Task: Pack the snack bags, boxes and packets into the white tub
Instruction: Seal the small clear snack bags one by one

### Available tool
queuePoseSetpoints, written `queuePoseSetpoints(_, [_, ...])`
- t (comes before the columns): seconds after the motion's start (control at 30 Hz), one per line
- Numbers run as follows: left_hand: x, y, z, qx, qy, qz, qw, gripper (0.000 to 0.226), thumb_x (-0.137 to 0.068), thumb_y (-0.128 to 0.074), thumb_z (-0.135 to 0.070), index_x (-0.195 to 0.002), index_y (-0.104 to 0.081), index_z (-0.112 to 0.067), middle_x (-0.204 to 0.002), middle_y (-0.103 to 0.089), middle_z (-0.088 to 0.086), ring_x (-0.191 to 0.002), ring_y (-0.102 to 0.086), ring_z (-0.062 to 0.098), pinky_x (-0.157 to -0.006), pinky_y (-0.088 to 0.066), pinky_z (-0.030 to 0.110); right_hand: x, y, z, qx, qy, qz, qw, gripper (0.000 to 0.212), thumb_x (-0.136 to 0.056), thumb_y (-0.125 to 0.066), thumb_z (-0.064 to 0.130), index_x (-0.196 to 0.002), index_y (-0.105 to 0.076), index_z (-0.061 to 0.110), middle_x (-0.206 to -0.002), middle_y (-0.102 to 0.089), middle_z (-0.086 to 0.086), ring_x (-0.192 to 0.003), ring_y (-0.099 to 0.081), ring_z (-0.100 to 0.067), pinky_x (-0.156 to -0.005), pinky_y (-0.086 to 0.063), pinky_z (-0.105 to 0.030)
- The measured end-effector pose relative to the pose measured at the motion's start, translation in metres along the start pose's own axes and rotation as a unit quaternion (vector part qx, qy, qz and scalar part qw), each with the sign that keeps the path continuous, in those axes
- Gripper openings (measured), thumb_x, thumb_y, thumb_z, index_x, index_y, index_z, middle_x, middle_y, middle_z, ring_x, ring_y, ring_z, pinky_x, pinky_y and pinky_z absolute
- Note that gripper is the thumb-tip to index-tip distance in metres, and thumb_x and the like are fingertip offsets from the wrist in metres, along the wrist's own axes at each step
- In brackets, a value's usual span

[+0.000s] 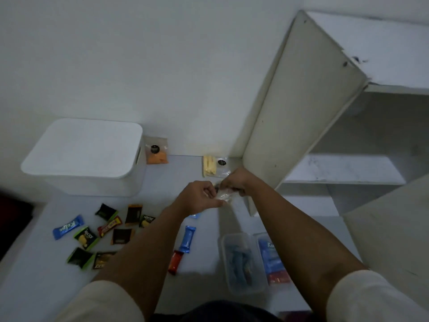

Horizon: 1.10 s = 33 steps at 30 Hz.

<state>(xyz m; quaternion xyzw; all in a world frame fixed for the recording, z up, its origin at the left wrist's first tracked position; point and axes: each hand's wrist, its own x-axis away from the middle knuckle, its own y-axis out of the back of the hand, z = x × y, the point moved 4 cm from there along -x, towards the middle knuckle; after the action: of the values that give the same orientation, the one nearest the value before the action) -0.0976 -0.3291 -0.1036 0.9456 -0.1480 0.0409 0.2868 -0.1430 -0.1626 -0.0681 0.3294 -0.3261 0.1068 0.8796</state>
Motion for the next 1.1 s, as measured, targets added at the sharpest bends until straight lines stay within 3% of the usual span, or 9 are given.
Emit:
queuePoseSetpoints(0.17, [0.037,-0.027,-0.041,-0.12,-0.045,0.003,0.992,0.018,-0.076,-0.079,-0.038,-0.076,-0.074,-0.021,-0.077,-0.073,-0.008,-0.067,-0.064,0.007,-0.061,-0.046,0.02,0.037,0.008,-0.041,-0.003,-0.008,0.007,1.0,0.038,-0.077,-0.077,0.006,-0.057,-0.046,0.015,-0.056,-0.038,-0.006,-0.042,-0.03,-0.015,-0.044,-0.022,-0.018])
queuePoseSetpoints(0.3, [0.068,-0.054,-0.064,-0.181,-0.079,-0.026,0.98,0.015,-0.089,-0.069,-0.035,-0.082,-0.071,-0.022,-0.079,-0.074,-0.002,-0.067,-0.063,0.011,-0.065,-0.046,0.027,0.071,0.014,-0.074,-0.086,0.014,-0.003,0.996,0.025,-0.083,-0.076,0.011,-0.066,-0.057,0.01,-0.057,-0.049,-0.005,-0.038,-0.044,-0.011,-0.042,-0.028,-0.017])
queuePoseSetpoints(0.43, [0.099,-0.07,-0.066,-0.088,-0.013,-0.118,0.989,0.026,-0.095,-0.058,-0.041,-0.078,-0.065,-0.023,-0.076,-0.071,-0.001,-0.071,-0.067,0.017,-0.07,-0.056,0.04,0.104,0.007,-0.106,-0.278,0.052,0.028,0.959,0.034,-0.083,-0.077,0.046,-0.095,-0.073,0.015,-0.079,-0.076,-0.002,-0.073,-0.071,-0.015,-0.065,-0.043,-0.027])
queuePoseSetpoints(0.57, [0.13,-0.082,-0.063,0.036,0.036,-0.153,0.987,0.034,-0.093,-0.056,-0.045,-0.078,-0.066,-0.016,-0.07,-0.067,0.001,-0.071,-0.068,0.024,-0.069,-0.06,0.054,0.128,-0.013,-0.129,-0.315,0.11,0.074,0.94,0.024,-0.086,-0.076,0.033,-0.103,-0.075,0.015,-0.097,-0.078,-0.003,-0.085,-0.072,-0.017,-0.075,-0.046,-0.032])
queuePoseSetpoints(0.67, [0.155,-0.092,-0.071,0.122,0.064,-0.151,0.979,0.028,-0.099,-0.059,-0.028,-0.082,-0.064,-0.007,-0.07,-0.061,0.001,-0.07,-0.064,0.018,-0.073,-0.062,0.052,0.144,-0.031,-0.135,-0.336,0.125,0.09,0.929,0.012,-0.089,-0.075,0.025,-0.098,-0.076,0.017,-0.091,-0.075,-0.001,-0.083,-0.072,-0.016,-0.073,-0.047,-0.031])
queuePoseSetpoints(0.73, [0.17,-0.096,-0.073,0.163,0.093,-0.141,0.972,0.026,-0.1,-0.058,-0.026,-0.089,-0.064,-0.004,-0.082,-0.07,0.007,-0.078,-0.07,0.019,-0.074,-0.063,0.046,0.152,-0.042,-0.135,-0.347,0.128,0.093,0.925,0.006,-0.089,-0.075,0.023,-0.092,-0.076,0.018,-0.082,-0.074,0.001,-0.075,-0.069,-0.014,-0.068,-0.049,-0.028])
queuePoseSetpoints(0.87, [0.192,-0.092,-0.064,0.157,0.112,-0.141,0.971,0.026,-0.096,-0.061,-0.033,-0.088,-0.068,-0.01,-0.089,-0.076,0.01,-0.087,-0.075,0.023,-0.074,-0.063,0.043,0.163,-0.063,-0.132,-0.359,0.142,0.121,0.915,0.011,-0.088,-0.077,0.023,-0.09,-0.075,0.012,-0.087,-0.074,-0.011,-0.077,-0.07,-0.024,-0.064,-0.057,-0.03])
queuePoseSetpoints(0.97, [0.207,-0.082,-0.057,0.156,0.125,-0.155,0.967,0.031,-0.097,-0.058,-0.033,-0.09,-0.07,-0.005,-0.087,-0.075,0.012,-0.088,-0.074,0.026,-0.074,-0.063,0.041,0.169,-0.079,-0.126,-0.333,0.142,0.138,0.922,0.016,-0.091,-0.073,0.028,-0.079,-0.073,0.018,-0.077,-0.073,-0.003,-0.067,-0.069,-0.016,-0.061,-0.053,-0.025])
queuePoseSetpoints(1.1, [0.219,-0.071,-0.042,0.199,0.144,-0.159,0.956,0.036,-0.101,-0.05,-0.03,-0.092,-0.071,-0.002,-0.09,-0.075,0.013,-0.086,-0.075,0.026,-0.076,-0.061,0.043,0.168,-0.1,-0.117,-0.305,0.146,0.168,0.926,0.012,-0.092,-0.071,0.026,-0.095,-0.076,0.015,-0.077,-0.073,0.0,-0.064,-0.068,-0.012,-0.058,-0.049,-0.023])
